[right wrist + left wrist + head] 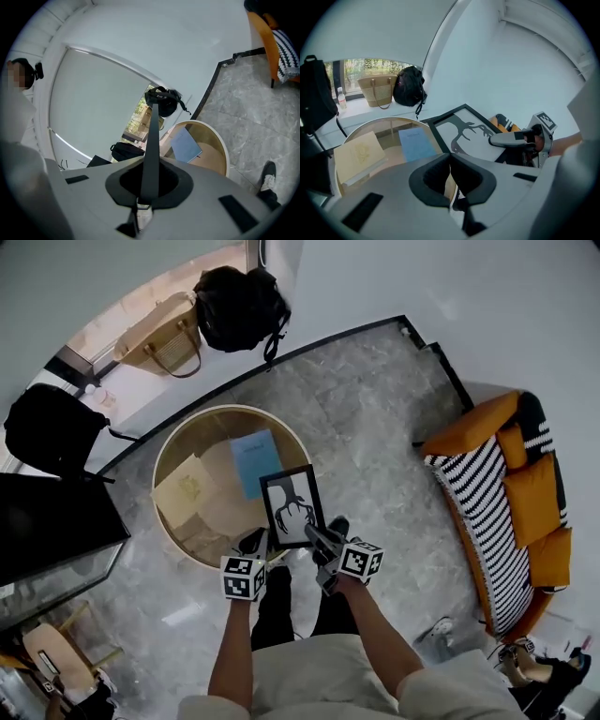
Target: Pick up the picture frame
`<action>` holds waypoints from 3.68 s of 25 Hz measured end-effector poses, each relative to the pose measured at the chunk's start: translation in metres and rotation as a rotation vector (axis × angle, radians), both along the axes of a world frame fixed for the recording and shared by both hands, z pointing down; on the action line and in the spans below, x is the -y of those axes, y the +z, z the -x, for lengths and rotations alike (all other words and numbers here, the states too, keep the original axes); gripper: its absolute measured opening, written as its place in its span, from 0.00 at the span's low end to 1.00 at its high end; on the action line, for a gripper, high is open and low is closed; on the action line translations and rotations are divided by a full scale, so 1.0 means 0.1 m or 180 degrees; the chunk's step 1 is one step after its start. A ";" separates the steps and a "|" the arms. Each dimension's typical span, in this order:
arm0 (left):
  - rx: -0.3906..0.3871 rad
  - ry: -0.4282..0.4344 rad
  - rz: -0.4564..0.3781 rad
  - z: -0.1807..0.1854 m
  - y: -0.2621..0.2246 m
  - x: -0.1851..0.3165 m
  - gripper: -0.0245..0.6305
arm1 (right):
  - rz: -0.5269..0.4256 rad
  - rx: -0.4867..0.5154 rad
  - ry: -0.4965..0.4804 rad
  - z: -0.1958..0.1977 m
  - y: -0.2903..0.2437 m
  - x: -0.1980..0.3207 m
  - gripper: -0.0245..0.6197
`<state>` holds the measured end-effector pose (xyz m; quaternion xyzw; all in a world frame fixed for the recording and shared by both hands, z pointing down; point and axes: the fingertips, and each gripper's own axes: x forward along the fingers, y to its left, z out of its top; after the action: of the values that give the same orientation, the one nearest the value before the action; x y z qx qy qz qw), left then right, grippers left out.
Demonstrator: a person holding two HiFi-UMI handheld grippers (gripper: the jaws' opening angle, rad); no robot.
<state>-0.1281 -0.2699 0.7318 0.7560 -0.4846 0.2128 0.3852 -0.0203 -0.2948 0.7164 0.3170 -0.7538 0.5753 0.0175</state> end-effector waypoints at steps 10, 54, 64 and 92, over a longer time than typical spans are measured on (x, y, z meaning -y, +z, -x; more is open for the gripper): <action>0.0057 -0.0250 -0.0324 0.42 -0.96 0.08 0.07 | -0.0277 0.0117 0.0456 -0.03 -0.78 0.23 0.10; -0.0152 -0.0454 -0.0941 0.58 -2.07 0.28 0.07 | -0.0672 0.0407 0.0278 0.41 -1.80 0.21 0.10; -0.0203 -0.0364 -0.0831 0.47 -1.95 0.11 0.07 | -0.0655 0.0369 0.0250 0.32 -1.78 0.04 0.10; -0.0387 0.0155 -0.0709 0.09 -1.87 0.08 0.07 | -0.0642 0.0452 0.0532 -0.01 -1.72 -0.03 0.10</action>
<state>-0.1375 -0.2781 0.5445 0.8172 -0.4625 0.1206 0.3222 -0.0197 -0.2921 0.5439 0.3373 -0.7781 0.5171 -0.1158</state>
